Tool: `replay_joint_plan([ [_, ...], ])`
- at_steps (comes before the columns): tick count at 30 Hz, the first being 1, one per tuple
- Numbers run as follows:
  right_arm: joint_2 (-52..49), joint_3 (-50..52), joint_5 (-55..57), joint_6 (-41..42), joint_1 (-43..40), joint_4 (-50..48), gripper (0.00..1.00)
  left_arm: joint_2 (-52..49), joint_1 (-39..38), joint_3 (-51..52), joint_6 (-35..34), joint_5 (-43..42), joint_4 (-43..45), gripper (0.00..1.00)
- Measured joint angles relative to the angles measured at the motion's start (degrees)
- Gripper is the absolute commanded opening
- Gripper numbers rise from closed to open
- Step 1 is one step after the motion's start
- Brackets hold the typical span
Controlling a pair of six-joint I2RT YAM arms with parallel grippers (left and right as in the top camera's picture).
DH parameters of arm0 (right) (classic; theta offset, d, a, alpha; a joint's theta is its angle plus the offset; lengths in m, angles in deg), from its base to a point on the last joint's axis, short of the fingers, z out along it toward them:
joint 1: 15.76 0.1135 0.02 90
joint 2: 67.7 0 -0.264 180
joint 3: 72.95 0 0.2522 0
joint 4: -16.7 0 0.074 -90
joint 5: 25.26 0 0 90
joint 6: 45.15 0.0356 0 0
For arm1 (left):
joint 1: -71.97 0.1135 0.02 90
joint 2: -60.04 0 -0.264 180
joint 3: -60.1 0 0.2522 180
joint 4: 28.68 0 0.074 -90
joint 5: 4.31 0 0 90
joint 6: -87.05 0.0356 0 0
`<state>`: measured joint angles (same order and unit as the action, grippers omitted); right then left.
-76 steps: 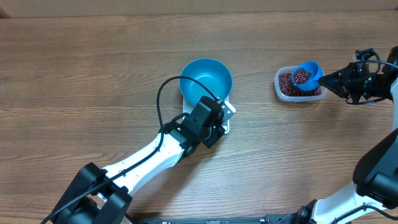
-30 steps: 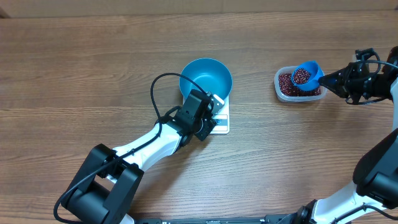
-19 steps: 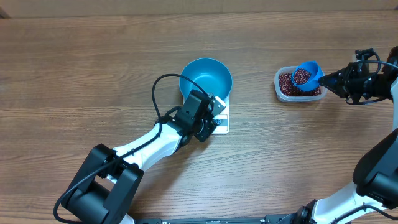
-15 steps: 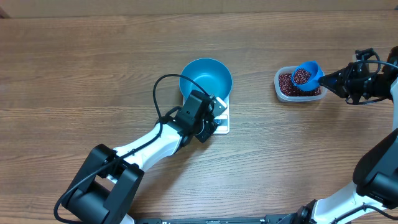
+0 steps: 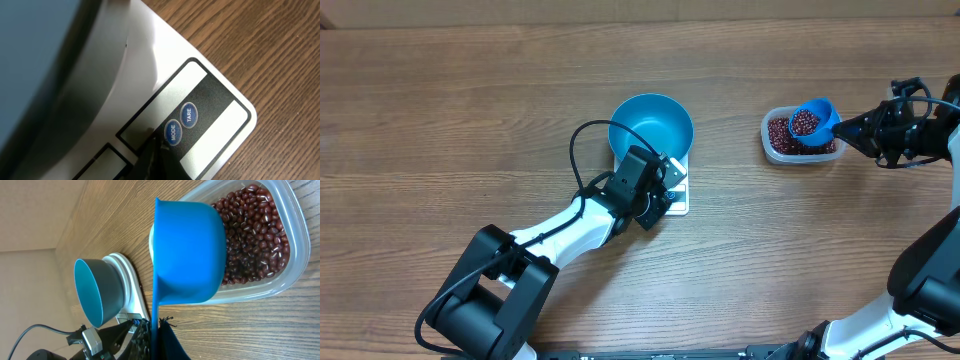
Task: Scoop item into bowl and weigh 150g on scale
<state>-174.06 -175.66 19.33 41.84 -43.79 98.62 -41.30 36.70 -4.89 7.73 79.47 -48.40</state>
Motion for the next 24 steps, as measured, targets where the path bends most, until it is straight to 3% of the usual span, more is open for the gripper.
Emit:
replay_joint_plan([
  [24, 0.0, 0.0, 0.0, 0.0, 0.0, 0.0, 0.04, -0.1, 0.0, 0.0, 0.0, 0.0, 0.9, 0.04],
])
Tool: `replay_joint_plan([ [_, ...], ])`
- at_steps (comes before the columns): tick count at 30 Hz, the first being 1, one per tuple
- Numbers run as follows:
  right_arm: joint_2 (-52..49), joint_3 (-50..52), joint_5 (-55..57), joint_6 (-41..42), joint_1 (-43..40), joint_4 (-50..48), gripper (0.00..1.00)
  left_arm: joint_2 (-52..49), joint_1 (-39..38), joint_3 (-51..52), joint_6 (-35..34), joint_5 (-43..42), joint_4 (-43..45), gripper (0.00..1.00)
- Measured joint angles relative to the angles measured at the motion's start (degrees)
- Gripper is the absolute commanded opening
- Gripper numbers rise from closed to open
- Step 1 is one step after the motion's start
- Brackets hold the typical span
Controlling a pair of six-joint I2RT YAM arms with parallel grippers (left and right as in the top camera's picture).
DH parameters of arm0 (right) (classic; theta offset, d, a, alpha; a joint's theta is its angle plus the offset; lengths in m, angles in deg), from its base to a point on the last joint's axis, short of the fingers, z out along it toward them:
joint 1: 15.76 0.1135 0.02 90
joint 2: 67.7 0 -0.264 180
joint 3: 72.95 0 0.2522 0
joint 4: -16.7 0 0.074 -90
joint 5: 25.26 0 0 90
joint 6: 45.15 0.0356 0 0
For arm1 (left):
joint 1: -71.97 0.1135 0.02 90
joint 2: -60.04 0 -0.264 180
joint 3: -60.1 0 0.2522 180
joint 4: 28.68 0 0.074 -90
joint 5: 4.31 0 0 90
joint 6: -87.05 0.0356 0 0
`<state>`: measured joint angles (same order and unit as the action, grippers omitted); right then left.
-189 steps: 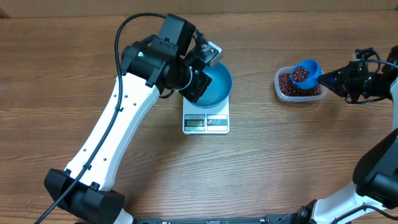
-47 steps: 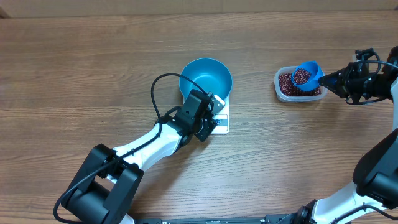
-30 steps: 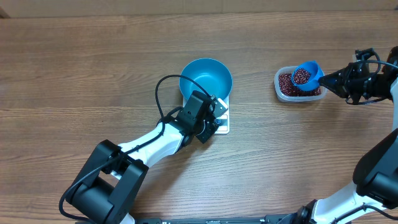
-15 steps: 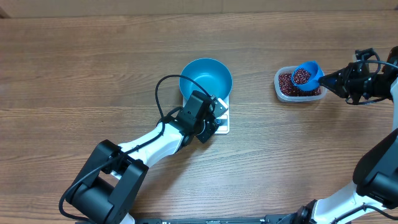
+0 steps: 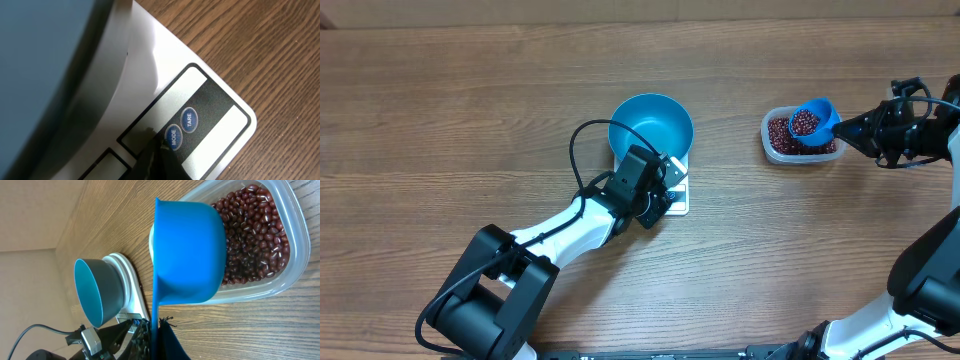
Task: Scoop item into bowl and weigh 150g on scale
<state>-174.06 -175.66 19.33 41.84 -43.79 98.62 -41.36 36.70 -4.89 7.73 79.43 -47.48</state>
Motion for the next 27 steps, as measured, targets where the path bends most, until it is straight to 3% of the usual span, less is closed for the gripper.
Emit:
replay_joint_plan([
  [27, 0.0, 0.0, 0.0, 0.0, 0.0, 0.1, 0.04, -0.5, 0.0, 0.0, 0.0, -0.4, 0.8, 0.04],
])
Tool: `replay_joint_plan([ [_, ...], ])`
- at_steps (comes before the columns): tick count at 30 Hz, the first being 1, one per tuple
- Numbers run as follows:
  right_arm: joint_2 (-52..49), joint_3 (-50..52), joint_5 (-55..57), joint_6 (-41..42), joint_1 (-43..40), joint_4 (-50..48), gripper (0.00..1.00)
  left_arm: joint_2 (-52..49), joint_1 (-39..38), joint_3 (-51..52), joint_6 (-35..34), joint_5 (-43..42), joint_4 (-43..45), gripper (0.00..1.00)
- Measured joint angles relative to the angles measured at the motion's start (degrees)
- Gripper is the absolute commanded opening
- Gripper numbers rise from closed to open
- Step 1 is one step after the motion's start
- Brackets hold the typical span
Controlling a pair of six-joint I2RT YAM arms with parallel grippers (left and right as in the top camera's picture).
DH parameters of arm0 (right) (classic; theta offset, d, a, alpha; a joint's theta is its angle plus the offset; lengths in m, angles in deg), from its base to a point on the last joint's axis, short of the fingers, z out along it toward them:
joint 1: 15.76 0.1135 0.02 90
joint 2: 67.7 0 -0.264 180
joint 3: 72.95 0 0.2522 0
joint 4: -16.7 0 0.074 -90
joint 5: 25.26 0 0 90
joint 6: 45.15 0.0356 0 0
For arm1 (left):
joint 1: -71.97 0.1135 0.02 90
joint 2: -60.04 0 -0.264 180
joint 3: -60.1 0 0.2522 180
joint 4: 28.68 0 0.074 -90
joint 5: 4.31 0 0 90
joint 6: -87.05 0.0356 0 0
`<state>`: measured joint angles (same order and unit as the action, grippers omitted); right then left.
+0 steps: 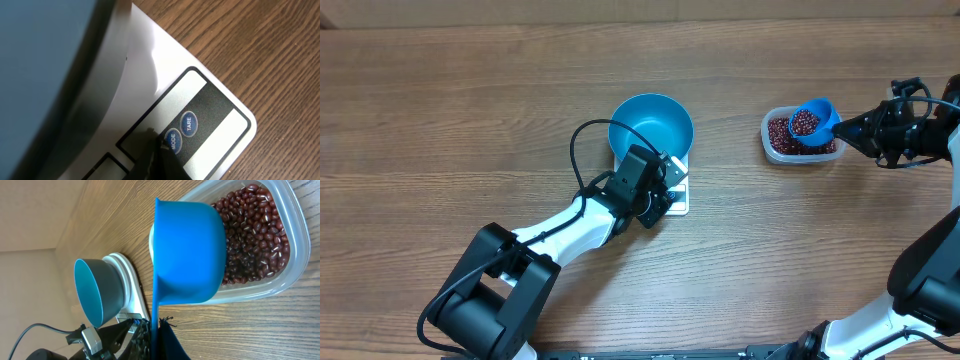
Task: Scoop item into bowl and weigh 150g on scale
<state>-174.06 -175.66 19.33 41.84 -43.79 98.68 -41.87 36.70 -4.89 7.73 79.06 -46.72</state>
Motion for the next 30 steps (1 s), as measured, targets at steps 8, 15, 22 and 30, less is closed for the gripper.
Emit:
replay_joint_plan([
  [8, 0.0, 0.0, 0.0, 0.0, 0.0, 0.3, 0.04, 0.0, 0.0, 0.0, 0.0, 0.0, -0.1, 0.04],
  [15, 0.0, 0.0, 0.0, 0.0, 0.0, 0.4, 0.04, 0.0, 0.0, 0.0, 0.0, 0.0, -0.4, 0.04],
  [22, 0.0, 0.0, 0.0, 0.0, 0.0, 0.5, 0.04, 0.0, 0.0, 0.0, 0.0, 0.0, -0.4, 0.04],
  [30, 0.0, 0.0, 0.0, 0.0, 0.0, 0.6, 0.04, 0.0, 0.0, 0.0, 0.0, 0.0, -0.4, 0.04],
])
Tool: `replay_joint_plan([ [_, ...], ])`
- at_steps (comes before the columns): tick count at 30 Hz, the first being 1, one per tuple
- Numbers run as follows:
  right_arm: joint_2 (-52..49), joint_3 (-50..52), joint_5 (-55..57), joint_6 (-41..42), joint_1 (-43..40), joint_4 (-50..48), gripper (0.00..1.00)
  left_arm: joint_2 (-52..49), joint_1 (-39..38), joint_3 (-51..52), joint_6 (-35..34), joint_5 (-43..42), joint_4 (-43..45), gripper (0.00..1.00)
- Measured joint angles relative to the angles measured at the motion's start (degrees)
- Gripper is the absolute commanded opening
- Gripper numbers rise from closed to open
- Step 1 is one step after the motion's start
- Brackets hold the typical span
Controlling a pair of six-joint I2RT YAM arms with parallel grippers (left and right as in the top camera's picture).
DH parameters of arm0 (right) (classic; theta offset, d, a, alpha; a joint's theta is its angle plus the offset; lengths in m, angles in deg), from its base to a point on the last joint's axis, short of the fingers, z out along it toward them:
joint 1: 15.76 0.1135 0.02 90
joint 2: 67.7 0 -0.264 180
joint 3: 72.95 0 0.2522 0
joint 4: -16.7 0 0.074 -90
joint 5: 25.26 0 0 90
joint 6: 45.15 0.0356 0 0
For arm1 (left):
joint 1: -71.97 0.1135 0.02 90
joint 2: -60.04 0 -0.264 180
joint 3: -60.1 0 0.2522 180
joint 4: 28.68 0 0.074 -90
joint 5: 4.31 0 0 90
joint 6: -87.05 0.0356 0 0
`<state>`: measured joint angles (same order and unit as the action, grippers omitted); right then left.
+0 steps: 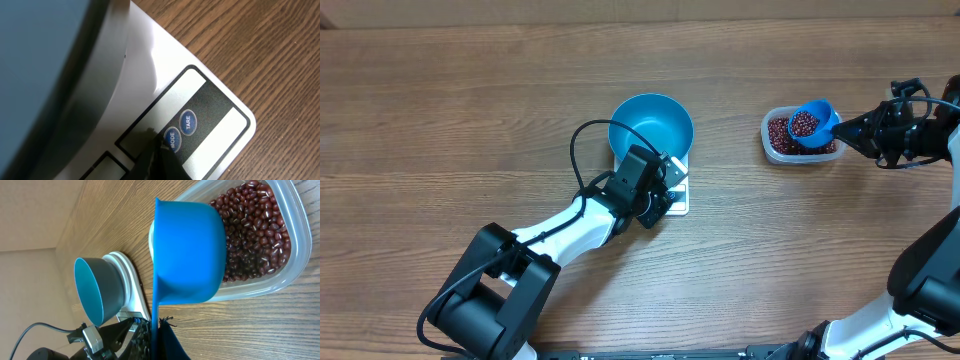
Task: Scoop item into bowl and weigh 150g on scale
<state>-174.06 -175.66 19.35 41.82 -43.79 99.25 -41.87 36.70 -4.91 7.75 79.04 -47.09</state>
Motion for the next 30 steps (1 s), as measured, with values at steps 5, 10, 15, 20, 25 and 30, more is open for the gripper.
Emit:
replay_joint_plan([
  [5, 0.0, 0.0, 0.2, -0.4, 0.0, 0.5, 0.04, 0.0, 0.0, 0.0, 0.0, 0.0, 0.0, 0.04],
  [10, 0.0, 0.0, 0.8, -0.7, 0.0, 0.7, 0.04, 0.0, 0.0, 0.0, 0.0, 0.0, -0.1, 0.04],
  [15, 0.0, 0.0, 0.9, -0.8, 0.0, 0.7, 0.04, 0.1, 0.0, 0.0, 0.0, 0.0, -0.5, 0.04],
  [20, 0.0, 0.0, 0.9, -0.9, 0.0, 0.7, 0.04, 0.6, 0.0, -0.1, 0.0, 0.0, -2.0, 0.04],
  [25, 0.0, 0.0, 0.9, -1.0, 0.0, 0.7, 0.04, 1.6, 0.0, -0.1, 0.0, 0.0, -3.5, 0.04],
  [30, 0.0, 0.0, 0.9, -1.1, 0.0, 0.4, 0.04, 1.9, 0.0, -0.1, 0.0, 0.0, -3.7, 0.04],
])
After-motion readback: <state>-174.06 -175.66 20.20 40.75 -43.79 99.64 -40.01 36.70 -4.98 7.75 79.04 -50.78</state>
